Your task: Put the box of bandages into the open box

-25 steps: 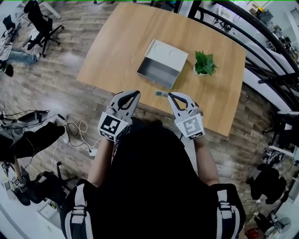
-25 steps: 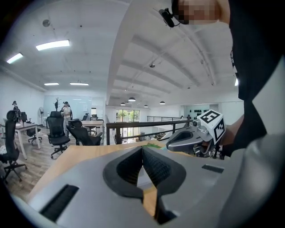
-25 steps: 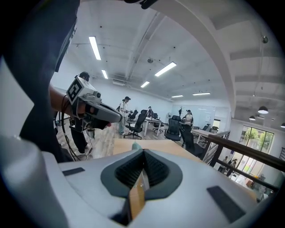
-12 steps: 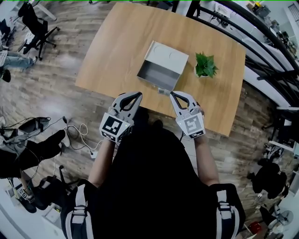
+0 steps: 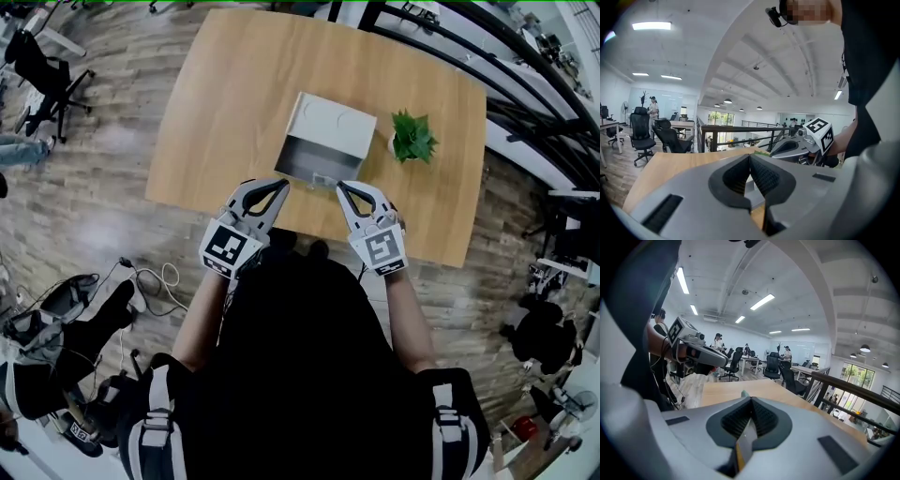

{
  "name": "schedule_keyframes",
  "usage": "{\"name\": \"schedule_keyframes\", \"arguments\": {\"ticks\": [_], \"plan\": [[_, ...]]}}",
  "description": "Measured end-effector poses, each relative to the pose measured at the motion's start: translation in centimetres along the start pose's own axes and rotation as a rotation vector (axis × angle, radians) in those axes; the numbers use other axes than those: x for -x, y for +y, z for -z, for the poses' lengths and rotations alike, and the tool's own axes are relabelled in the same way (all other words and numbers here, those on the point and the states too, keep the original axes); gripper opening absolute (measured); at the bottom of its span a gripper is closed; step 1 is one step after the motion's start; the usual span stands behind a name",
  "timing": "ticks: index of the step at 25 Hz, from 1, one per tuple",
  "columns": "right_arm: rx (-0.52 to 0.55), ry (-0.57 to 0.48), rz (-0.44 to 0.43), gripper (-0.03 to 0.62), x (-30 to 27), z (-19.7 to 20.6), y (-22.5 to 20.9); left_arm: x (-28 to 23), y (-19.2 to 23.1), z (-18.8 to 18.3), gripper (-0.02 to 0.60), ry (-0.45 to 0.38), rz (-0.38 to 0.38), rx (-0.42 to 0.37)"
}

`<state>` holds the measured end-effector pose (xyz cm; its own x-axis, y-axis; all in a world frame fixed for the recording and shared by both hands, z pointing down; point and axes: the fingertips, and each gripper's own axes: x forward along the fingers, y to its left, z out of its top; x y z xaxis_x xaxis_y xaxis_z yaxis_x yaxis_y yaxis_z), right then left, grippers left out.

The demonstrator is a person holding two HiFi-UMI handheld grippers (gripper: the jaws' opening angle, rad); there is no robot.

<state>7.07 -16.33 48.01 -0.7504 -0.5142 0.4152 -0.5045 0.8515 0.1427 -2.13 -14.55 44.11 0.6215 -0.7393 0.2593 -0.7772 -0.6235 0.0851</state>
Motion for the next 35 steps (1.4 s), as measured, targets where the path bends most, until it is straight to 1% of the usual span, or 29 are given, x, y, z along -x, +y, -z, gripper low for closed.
{"name": "schedule_keyframes", "arguments": {"ticks": [3, 9, 14, 23, 31, 35], "plan": [[-0.029, 0.027, 0.013, 0.025, -1.9, 0.4, 0.0, -0.5, 1.7, 0.0, 0.023, 0.010, 0.036, -0.001], [-0.065, 0.082, 0.021, 0.025, -4.5, 2.7, 0.1, -1.8, 4.2, 1.0, 0.023, 0.023, 0.085, -0.005], [-0.085, 0.125, 0.036, 0.025, -5.9, 4.6, 0.3, -2.4, 5.3, 1.6, 0.023, 0.025, 0.117, -0.005], [-0.118, 0.166, 0.067, 0.025, -8.3, 6.0, -0.2, -3.3, 6.6, 1.7, 0.023, 0.034, 0.178, -0.017], [-0.138, 0.207, 0.059, 0.025, -10.3, 7.4, 0.3, -3.2, 7.7, 1.9, 0.023, 0.049, 0.206, -0.014], [-0.141, 0.233, 0.054, 0.025, -11.6, 8.3, 0.3, -3.3, 8.6, 2.1, 0.023, 0.043, 0.212, -0.002]]}}
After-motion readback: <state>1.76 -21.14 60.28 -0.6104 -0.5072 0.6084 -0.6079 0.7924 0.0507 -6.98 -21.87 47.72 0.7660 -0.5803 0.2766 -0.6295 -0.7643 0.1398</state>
